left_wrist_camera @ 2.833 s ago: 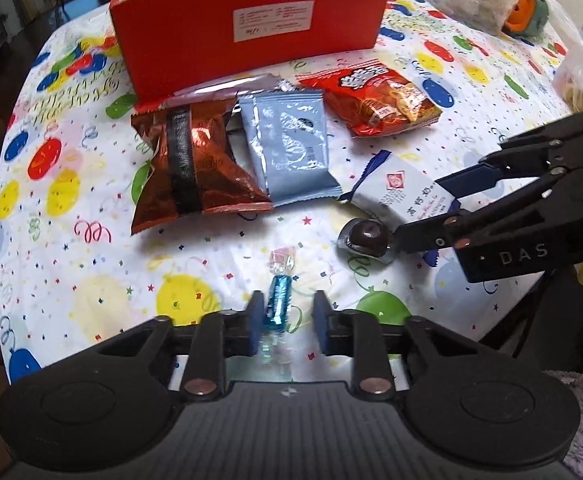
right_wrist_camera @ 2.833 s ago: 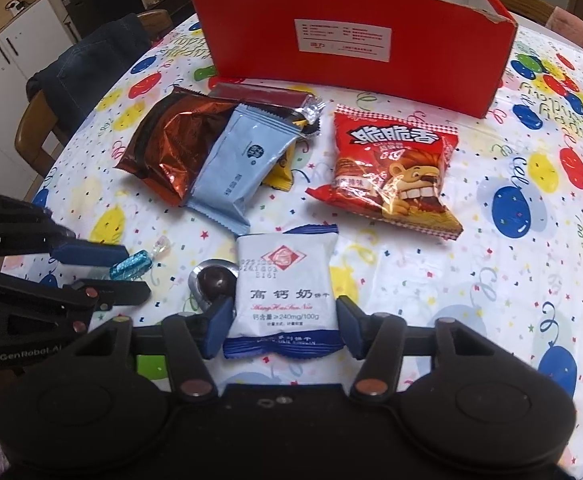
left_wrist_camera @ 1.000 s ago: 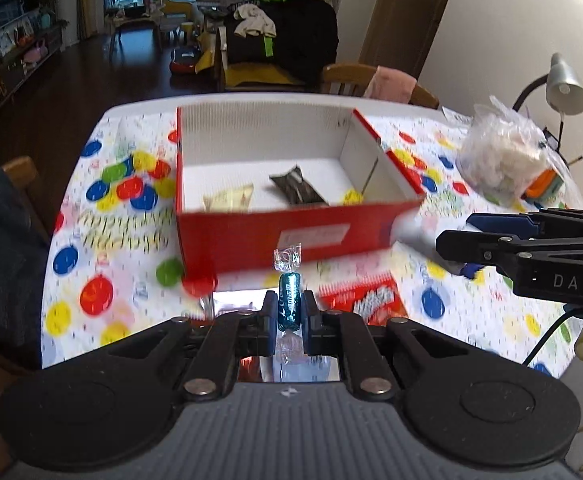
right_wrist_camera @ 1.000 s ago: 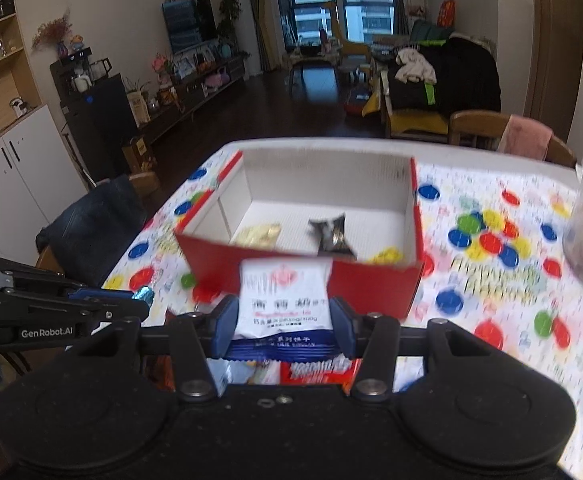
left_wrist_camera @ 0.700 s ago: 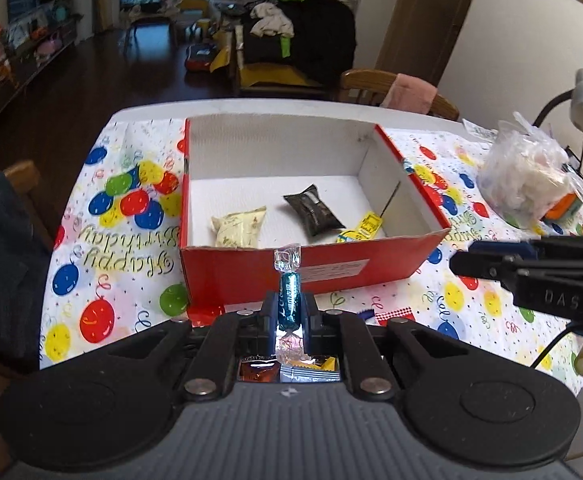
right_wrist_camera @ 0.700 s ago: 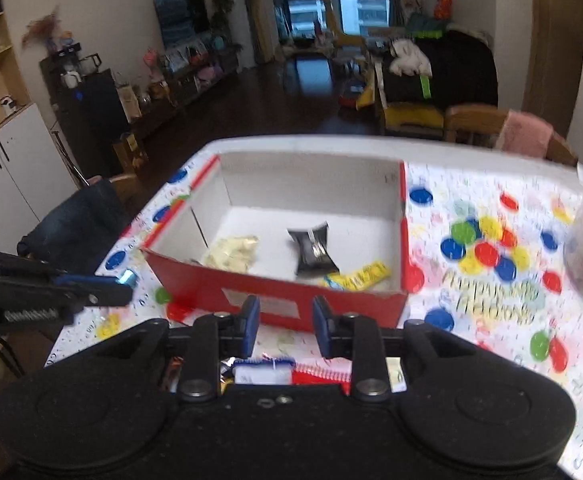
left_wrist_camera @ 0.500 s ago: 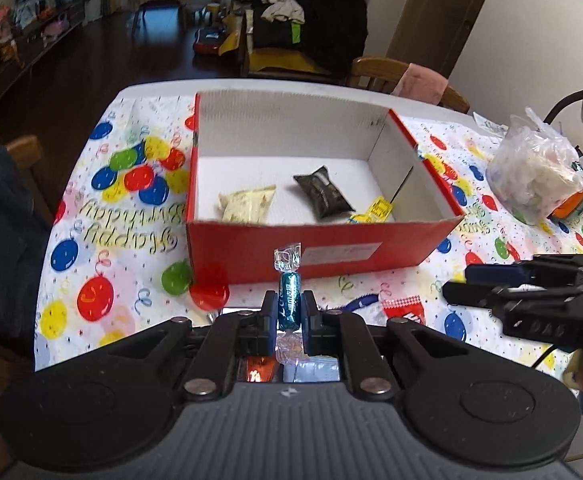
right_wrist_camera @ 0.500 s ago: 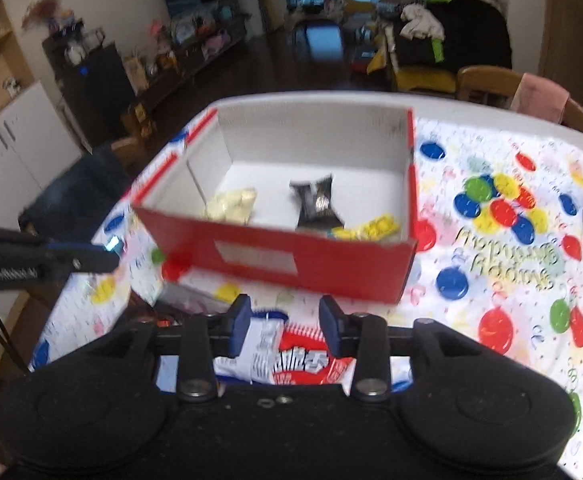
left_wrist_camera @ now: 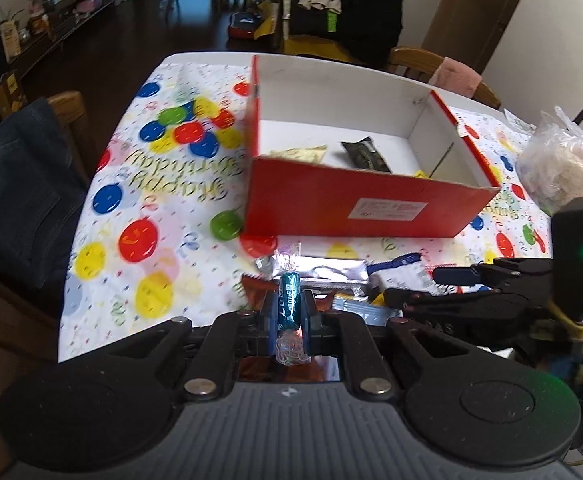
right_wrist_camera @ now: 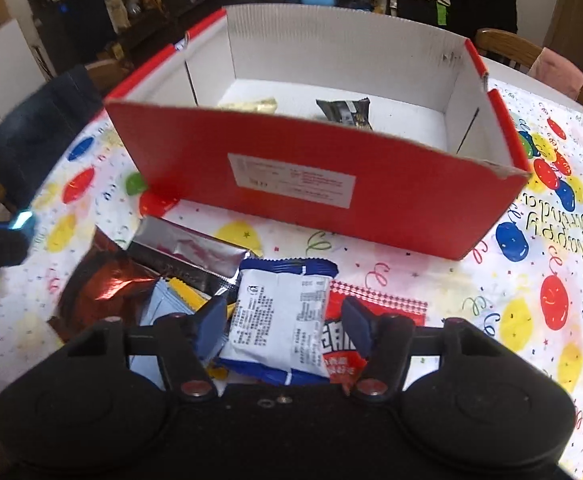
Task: Organize snacks
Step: 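Lift the blue candy and white biscuit packet and carry them toward the red box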
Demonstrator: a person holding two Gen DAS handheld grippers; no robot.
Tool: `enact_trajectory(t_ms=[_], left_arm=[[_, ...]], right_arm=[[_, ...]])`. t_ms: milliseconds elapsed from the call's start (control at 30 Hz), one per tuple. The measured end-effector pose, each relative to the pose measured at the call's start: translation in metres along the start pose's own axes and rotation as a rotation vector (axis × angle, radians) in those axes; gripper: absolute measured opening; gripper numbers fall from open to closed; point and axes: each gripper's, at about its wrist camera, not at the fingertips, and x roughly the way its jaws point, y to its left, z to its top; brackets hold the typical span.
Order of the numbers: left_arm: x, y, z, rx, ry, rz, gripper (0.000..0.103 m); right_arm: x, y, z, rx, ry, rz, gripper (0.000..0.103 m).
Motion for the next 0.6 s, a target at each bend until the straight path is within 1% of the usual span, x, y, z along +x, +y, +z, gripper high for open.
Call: enact_trajectory(t_ms=[133, 267, 333, 467, 600], left_arm=[[-0.003, 0.009, -0.006, -0.018, 0.005, 0.008, 0.011], [-0.005, 0.015, -0.008, -0.027, 0.005, 0.009, 0.011], [-0.006, 0.015, -0.009, -0.026, 0.004, 0.007, 0.011], [-0.005, 0.017, -0.008, -0.025, 0.005, 0.002, 0.011], [-0.002, 0.016, -0.006, -0.018, 0.007, -0.010, 0.011]], right_arm=[[0.009, 0.011, 0.003, -0.002, 0.004, -0.047, 0.059], [0.019, 0.019, 0.007, -0.017, 0.029, -0.108, 0.056], [0.021, 0.022, 0.008, -0.027, 0.030, -0.127, 0.051], [0.018, 0.020, 0.007, -0.021, 0.025, -0.128, 0.047], [0.010, 0.011, 0.005, 0.019, 0.010, -0.112, 0.047]])
